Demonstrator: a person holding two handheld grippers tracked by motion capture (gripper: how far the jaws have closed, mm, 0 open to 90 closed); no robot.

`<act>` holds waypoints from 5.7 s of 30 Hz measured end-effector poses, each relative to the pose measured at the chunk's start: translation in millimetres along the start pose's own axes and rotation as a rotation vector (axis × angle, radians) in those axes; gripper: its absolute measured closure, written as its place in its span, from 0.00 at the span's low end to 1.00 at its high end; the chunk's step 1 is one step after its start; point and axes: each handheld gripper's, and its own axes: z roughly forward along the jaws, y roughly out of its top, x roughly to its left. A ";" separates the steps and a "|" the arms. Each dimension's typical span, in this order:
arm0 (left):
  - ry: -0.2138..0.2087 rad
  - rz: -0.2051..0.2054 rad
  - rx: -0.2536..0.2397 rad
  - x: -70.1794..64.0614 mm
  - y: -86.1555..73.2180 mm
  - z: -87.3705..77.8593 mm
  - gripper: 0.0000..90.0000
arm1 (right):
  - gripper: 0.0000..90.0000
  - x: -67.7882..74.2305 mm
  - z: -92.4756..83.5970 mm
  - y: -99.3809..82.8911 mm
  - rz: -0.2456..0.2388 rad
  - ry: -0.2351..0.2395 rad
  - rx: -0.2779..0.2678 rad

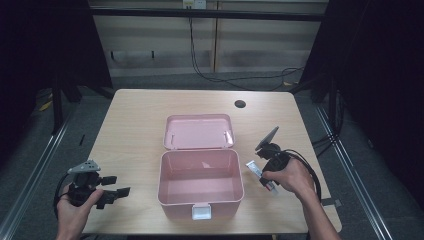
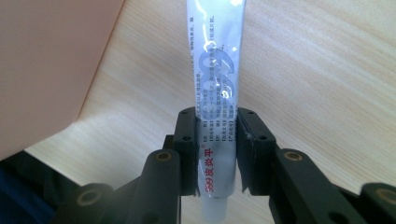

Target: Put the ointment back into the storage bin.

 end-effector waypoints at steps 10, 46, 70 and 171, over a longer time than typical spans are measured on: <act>-0.002 0.000 0.002 0.0 0.0 0.0 0.25 | 0.79 -3.0 -15.3 -8.4 -0.023 0.006 -0.026; -0.003 -0.001 0.001 -0.3 0.1 0.3 0.25 | 0.79 10.2 -69.0 -23.2 -0.219 -0.015 -0.056; 0.000 -0.001 -0.003 -0.1 0.1 0.1 0.25 | 0.79 36.7 -98.6 -12.0 -0.356 -0.022 -0.050; -0.005 0.003 -0.009 -0.5 0.3 -0.2 0.25 | 0.79 180.1 -6.1 82.1 -0.884 0.140 0.101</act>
